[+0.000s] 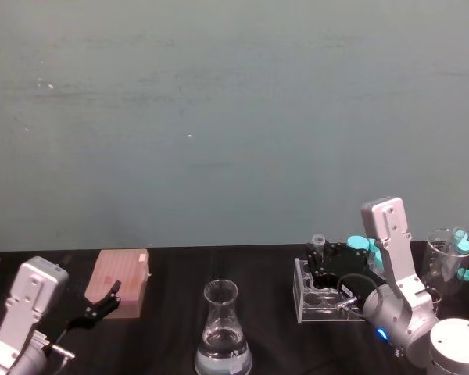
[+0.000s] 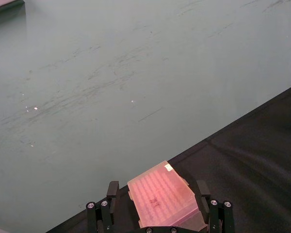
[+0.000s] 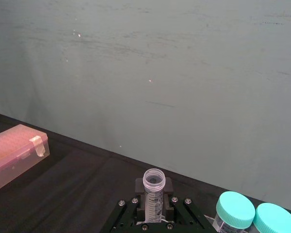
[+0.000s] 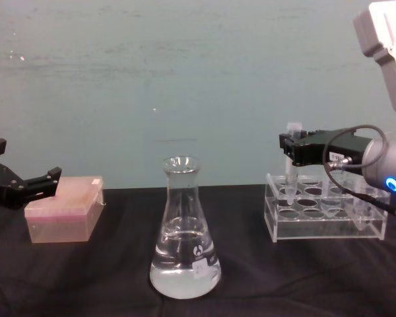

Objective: Pour the liquid from the test tube into the beaker using one hand.

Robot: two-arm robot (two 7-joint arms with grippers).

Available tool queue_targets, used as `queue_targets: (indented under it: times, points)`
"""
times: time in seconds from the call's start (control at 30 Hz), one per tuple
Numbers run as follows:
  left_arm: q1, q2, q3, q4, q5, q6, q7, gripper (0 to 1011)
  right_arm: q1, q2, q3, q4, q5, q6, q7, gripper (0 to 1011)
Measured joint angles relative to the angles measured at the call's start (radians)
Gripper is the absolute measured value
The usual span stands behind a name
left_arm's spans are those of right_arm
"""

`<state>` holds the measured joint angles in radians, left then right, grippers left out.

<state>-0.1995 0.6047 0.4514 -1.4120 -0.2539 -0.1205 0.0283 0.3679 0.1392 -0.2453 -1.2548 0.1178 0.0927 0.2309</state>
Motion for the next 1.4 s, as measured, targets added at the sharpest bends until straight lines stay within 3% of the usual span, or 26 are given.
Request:
queue_targets:
  times: [1.4]
  points:
    - [0.0, 0.0, 0.0, 0.0, 0.0, 0.0, 0.0, 1000, 0.029, 0.0, -0.024, 0.068, 0.015, 0.016, 0.017, 204]
